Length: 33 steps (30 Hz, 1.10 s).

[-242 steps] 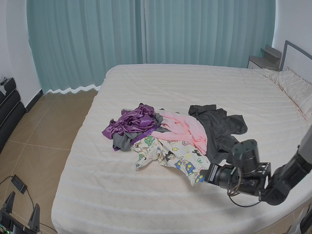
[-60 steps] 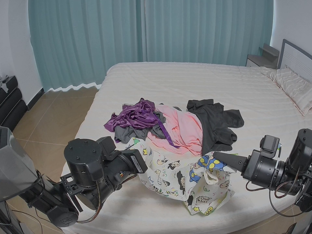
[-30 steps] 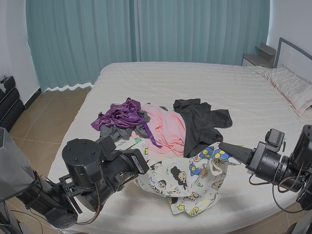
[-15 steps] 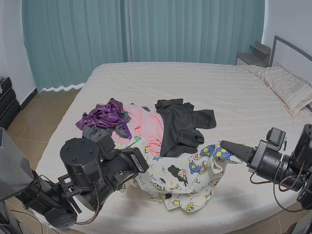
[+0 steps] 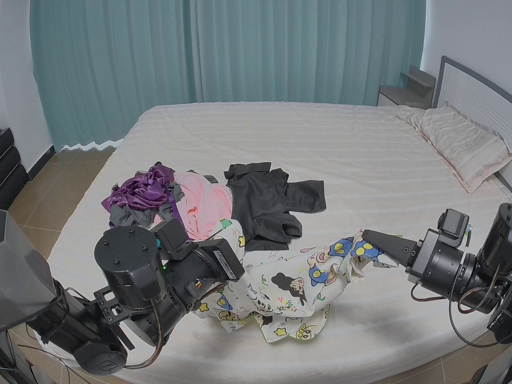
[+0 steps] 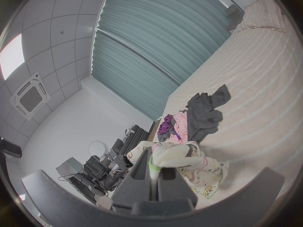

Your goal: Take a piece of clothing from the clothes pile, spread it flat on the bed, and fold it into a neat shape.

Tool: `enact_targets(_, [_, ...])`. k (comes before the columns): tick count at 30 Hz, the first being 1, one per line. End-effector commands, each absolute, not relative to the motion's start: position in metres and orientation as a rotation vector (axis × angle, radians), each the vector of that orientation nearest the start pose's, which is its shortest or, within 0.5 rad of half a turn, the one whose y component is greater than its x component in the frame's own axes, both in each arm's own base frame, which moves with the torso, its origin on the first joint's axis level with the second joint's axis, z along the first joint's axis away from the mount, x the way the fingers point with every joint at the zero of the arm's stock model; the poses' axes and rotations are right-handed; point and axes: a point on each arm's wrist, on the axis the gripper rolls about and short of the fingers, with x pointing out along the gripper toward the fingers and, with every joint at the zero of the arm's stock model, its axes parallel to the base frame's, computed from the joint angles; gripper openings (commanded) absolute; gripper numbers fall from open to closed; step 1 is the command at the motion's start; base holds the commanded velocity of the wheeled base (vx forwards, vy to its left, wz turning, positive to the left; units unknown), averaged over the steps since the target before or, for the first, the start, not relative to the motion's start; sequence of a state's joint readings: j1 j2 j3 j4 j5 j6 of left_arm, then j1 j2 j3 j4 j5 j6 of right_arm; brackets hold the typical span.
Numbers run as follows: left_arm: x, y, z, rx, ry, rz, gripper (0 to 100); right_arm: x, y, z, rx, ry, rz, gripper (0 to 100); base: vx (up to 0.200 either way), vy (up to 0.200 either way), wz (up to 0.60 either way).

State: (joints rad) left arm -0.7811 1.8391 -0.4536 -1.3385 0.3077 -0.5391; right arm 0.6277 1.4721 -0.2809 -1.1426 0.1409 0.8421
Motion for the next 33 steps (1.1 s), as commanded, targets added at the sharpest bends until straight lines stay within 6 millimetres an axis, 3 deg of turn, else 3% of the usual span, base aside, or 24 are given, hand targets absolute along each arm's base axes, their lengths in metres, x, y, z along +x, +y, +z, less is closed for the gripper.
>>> enact_targets(1, [0.2089,-0.1973,0.1261,-0.504,0.169,-0.449,0,0.1659,0.1242,0.1595,0.787,0.367,0.701,0,0.0,-0.2,0.0])
enact_targets(33, [0.2082,-0.1973,0.1274,-0.503,0.164,-0.452,0,0.1653,0.1222,0.161,0.79,0.358,0.7,0,0.0,-0.2,0.0])
